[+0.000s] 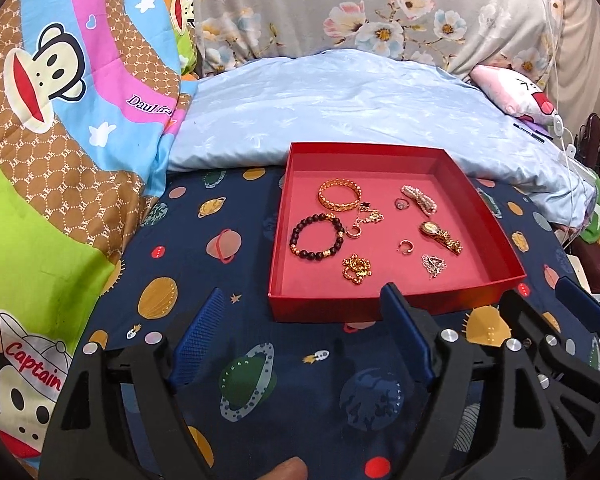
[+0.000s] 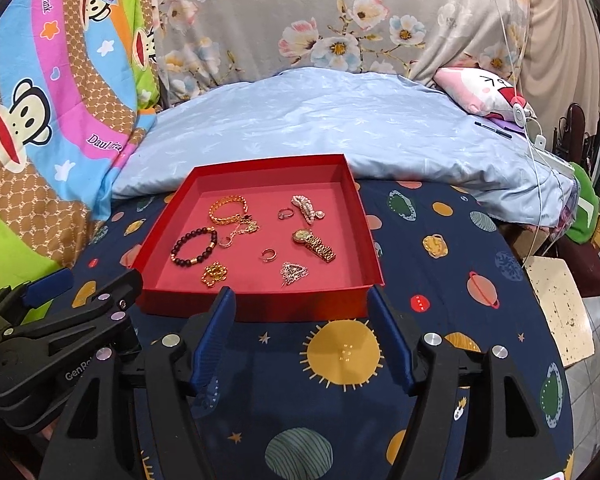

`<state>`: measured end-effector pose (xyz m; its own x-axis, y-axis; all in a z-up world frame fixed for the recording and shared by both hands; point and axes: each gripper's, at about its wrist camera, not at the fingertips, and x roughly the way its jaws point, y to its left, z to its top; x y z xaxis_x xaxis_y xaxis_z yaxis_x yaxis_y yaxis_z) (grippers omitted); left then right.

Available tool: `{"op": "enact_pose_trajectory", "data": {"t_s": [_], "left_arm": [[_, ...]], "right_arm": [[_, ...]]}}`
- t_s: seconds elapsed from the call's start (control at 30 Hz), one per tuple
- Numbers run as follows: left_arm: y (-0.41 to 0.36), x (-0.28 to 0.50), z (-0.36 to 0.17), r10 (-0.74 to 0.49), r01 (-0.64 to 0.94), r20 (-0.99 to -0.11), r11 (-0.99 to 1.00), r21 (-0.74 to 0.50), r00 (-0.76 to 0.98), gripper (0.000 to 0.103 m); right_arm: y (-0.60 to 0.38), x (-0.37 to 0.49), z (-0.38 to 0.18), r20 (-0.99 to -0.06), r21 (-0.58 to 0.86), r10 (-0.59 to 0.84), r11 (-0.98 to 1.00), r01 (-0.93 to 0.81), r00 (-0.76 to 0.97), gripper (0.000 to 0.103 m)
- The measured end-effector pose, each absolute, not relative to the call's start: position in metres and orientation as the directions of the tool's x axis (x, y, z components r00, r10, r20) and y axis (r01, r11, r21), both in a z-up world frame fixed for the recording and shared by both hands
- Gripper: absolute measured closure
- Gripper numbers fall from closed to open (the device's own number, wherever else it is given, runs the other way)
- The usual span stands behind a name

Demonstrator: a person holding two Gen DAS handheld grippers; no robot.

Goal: Organize jewelry

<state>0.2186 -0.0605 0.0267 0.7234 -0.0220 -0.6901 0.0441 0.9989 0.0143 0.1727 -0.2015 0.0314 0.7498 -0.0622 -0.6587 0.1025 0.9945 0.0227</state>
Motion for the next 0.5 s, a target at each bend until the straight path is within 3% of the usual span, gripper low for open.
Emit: {"op": "enact_pose_trajectory", "data": {"t_s": [0.5], "left_arm": [[-0.063, 0.231, 0.025, 0.0, 0.035, -0.686, 0.999, 0.036, 0.727, 0.025]], "right_arm": [[-0.203, 0.186, 0.027, -0.664, 0.033, -0.057, 0.994, 0.105, 0.746, 0.036]]}}
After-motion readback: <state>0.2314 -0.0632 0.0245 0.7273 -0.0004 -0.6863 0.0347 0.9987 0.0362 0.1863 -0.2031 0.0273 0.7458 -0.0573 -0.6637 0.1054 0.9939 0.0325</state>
